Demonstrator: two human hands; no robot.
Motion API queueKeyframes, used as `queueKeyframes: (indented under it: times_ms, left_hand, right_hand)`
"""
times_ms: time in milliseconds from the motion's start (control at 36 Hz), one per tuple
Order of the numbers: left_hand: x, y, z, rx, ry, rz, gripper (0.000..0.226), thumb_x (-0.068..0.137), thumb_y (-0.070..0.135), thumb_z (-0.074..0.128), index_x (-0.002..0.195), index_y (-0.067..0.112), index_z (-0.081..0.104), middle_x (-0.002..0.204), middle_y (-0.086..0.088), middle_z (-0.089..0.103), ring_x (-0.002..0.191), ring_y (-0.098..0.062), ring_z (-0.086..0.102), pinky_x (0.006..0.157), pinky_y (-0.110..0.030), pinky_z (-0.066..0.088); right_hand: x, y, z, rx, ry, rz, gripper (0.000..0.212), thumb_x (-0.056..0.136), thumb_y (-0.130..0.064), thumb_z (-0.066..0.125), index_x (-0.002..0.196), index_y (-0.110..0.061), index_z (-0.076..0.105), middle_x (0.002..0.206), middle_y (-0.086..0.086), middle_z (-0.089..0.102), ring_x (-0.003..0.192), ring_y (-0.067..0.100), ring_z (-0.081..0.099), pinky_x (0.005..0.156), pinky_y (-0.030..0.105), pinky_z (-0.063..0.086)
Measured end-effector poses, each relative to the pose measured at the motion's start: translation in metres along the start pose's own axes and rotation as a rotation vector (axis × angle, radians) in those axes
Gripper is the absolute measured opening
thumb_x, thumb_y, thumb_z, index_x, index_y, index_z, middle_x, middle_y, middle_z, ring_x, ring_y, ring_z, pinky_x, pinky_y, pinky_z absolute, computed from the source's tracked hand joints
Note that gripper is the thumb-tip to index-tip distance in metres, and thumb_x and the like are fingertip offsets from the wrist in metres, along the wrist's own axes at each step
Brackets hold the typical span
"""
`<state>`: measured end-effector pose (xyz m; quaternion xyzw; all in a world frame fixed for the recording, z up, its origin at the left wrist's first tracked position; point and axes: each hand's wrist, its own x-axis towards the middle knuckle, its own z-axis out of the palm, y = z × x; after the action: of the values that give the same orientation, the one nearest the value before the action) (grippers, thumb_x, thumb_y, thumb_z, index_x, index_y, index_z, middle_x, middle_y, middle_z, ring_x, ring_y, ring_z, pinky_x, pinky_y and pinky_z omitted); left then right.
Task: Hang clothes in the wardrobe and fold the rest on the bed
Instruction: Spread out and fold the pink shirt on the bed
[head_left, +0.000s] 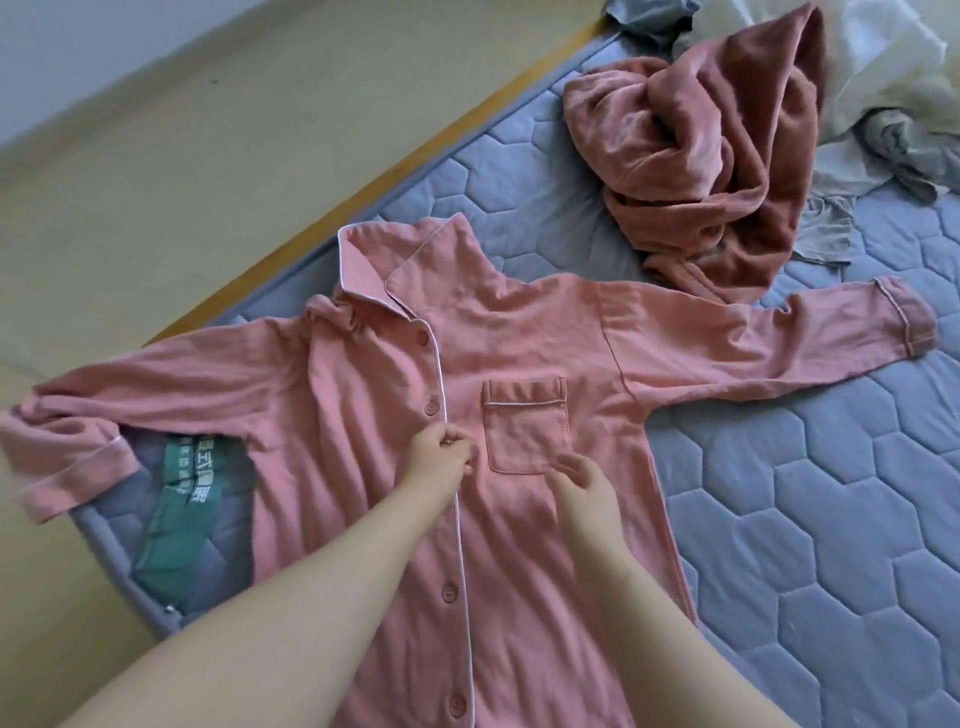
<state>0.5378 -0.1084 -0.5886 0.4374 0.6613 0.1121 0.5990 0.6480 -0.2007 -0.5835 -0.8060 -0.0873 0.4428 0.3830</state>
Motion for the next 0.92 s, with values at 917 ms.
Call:
queueKeyframes:
  times_ms: [917]
  left_hand:
    - [0.062, -0.06, -0.298, -1.459, 0.861, -0.656, 0.051, 0.074, 0.064, 0.06, 0.109, 0.027, 0.057, 0.104, 0.012, 0.054, 0.084, -0.005, 0.055, 0.056, -0.015, 0.037]
  right_hand:
    - [-0.046, -0.047, 0.251, -0.682, -0.284, -0.092, 0.036, 0.088, -0.018, 0.051, 0.123, -0.011, 0.05, 0.126, 0.007, 0.051, 0.099, 0.023, 0.055, 0.076, 0.027, 0.039]
